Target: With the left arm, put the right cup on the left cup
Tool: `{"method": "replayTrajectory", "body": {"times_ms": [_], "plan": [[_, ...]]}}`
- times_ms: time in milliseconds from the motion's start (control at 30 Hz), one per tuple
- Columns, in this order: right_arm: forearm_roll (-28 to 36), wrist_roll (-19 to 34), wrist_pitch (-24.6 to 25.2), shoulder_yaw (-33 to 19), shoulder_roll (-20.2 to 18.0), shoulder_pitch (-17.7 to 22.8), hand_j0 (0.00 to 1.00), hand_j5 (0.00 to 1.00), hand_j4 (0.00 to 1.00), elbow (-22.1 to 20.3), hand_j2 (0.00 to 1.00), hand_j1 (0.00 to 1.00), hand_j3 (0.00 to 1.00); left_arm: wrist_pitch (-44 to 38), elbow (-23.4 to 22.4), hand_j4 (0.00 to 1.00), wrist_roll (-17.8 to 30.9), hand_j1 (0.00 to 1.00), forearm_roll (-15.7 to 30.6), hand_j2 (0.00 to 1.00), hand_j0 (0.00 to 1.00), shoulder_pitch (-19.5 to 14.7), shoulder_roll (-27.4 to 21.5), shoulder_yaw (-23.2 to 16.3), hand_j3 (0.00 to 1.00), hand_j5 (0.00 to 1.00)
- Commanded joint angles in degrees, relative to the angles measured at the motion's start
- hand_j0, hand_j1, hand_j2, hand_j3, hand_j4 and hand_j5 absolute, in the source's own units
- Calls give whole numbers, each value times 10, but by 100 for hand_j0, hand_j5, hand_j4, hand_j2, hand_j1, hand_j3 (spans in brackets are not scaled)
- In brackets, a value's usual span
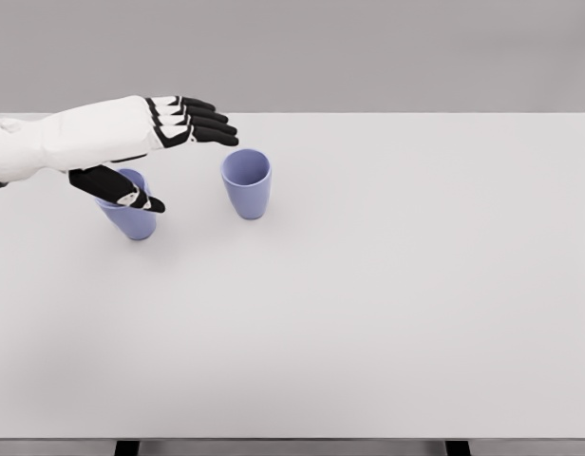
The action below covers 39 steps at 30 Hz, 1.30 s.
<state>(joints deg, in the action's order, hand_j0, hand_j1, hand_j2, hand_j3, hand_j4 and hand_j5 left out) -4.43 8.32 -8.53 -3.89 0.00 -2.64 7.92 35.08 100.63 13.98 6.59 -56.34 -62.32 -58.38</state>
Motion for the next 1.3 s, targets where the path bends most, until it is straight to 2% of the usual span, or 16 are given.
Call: {"method": "replayTrajectory", "body": {"times_ms": [0,67,133,200,400,467,533,567,633,700,800,900,1067,1100,1167,1267], "plan": [[0,-1,0,-1,0,0,100,100,100,1,100,100,100,-1,-1,100,-1,100,-1,100,100,1,4,1,100,100],[1,-1,1,-2,0,10,100,100,100,1,100,100,100,-1,-8,100,0,100,0,100,100,-2,18,0,100,100],[1,0,0,-2,0,10,100,100,100,1,100,100,100,-1,-45,100,0,100,2,100,100,-17,53,0,100,100],[1,0,0,-1,0,10,100,100,100,1,100,100,100,-1,-45,100,0,100,4,100,100,-31,67,1,100,100],[1,0,1,-2,0,10,100,100,100,1,100,100,100,-1,-25,100,-2,100,-7,100,100,-28,62,-4,100,100],[1,0,1,-2,0,10,100,100,100,1,100,100,100,-1,-25,100,-3,100,-14,100,100,-26,61,-24,100,100],[1,0,0,-2,0,10,100,100,100,1,100,100,100,-1,-13,100,2,100,-17,100,100,-25,61,-24,100,100],[1,0,1,-2,0,10,100,100,100,1,100,100,100,-1,-13,100,39,100,-32,100,100,-27,60,-24,100,100],[1,0,0,-2,0,10,100,100,100,1,100,100,100,-1,-18,100,148,100,-33,100,100,-34,62,-23,100,100],[1,0,1,-2,0,10,100,100,100,1,100,100,100,-1,-23,100,168,100,-4,100,100,-56,69,-24,100,100],[1,0,1,-2,0,10,100,100,100,1,100,100,100,-1,-75,100,170,100,5,100,100,-63,113,-27,100,100],[1,0,0,-2,0,10,100,100,100,1,100,100,100,-1,-84,100,173,100,12,100,100,-81,132,-30,100,100],[1,0,0,-2,0,10,100,100,100,1,100,100,100,-1,-172,100,185,100,4,100,100,-89,174,-34,100,100],[1,0,1,-2,0,10,100,100,100,1,100,100,100,-1,-177,100,207,100,3,100,100,-98,174,-52,100,100],[1,0,1,-2,0,10,100,100,100,1,100,100,100,-1,-193,100,210,100,4,100,100,-119,175,-85,100,100],[1,0,0,-2,0,10,100,100,100,1,100,100,100,-1,-216,100,210,100,-4,100,100,-122,179,-96,100,100]]}}
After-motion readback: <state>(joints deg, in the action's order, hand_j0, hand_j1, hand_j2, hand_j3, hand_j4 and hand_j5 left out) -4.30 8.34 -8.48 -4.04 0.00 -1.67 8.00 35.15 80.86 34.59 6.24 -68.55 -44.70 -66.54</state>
